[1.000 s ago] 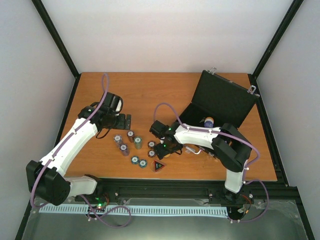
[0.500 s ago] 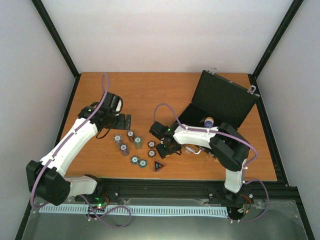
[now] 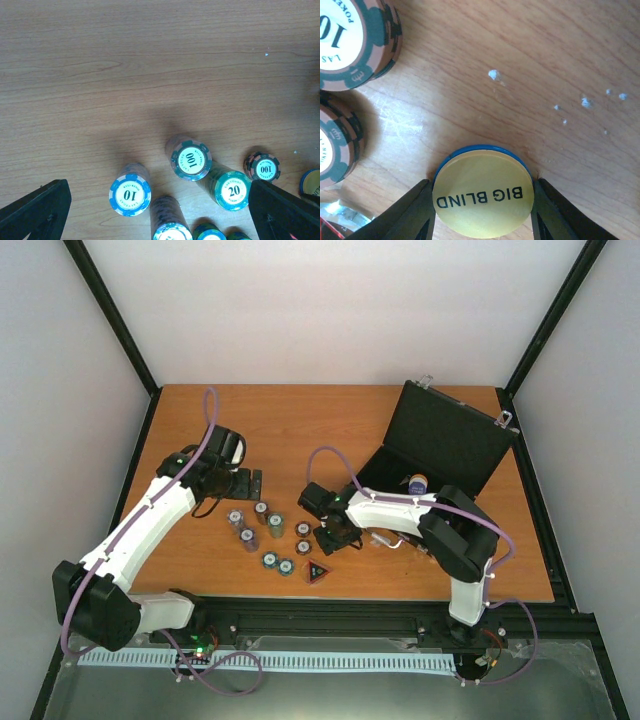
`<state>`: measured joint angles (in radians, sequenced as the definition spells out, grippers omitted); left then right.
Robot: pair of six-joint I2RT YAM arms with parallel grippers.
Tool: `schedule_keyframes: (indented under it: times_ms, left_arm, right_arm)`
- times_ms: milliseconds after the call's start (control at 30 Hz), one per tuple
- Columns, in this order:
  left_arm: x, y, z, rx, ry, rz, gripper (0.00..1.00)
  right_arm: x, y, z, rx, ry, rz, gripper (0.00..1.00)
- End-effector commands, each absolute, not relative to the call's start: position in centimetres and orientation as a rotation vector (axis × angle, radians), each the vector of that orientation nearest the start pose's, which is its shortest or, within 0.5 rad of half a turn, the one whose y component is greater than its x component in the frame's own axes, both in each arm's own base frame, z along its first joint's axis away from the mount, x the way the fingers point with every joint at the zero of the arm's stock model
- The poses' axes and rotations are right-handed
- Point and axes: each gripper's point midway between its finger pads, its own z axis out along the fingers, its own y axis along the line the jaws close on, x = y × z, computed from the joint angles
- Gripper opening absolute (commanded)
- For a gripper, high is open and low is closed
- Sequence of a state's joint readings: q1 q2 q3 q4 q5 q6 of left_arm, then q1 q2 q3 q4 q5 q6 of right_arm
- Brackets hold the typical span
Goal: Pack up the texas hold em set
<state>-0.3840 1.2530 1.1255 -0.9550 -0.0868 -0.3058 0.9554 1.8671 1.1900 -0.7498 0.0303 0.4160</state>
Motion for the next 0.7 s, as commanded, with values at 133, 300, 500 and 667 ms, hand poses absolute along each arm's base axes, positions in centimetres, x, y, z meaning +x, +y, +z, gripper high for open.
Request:
schedule_keyframes:
  times_ms: [133,300,500,667]
  left_arm:
    - [28.9,-9.9,18.2,0.092,2.628,-0.102,1.00]
    - [28.9,-9.8,18.3,0.093,2.624,-0.097,1.00]
    - [28.7,-9.7,18.1,0.085,2.628,-0.094,1.00]
    - [28.5,-9.7,17.8,0.082,2.636,-0.092,1.00]
  right_arm:
    - [23.0,28.8,3.8,-0.746,2.865,0.024,0.43]
    - [25.7,28.1,6.8,-0.619,2.821,0.069,0.43]
    - [29.7,24.4,9.2,-0.438,2.770,0.008,0.43]
    - [33.5,19.0,10.0,-0.240,2.725,-0.068,0.43]
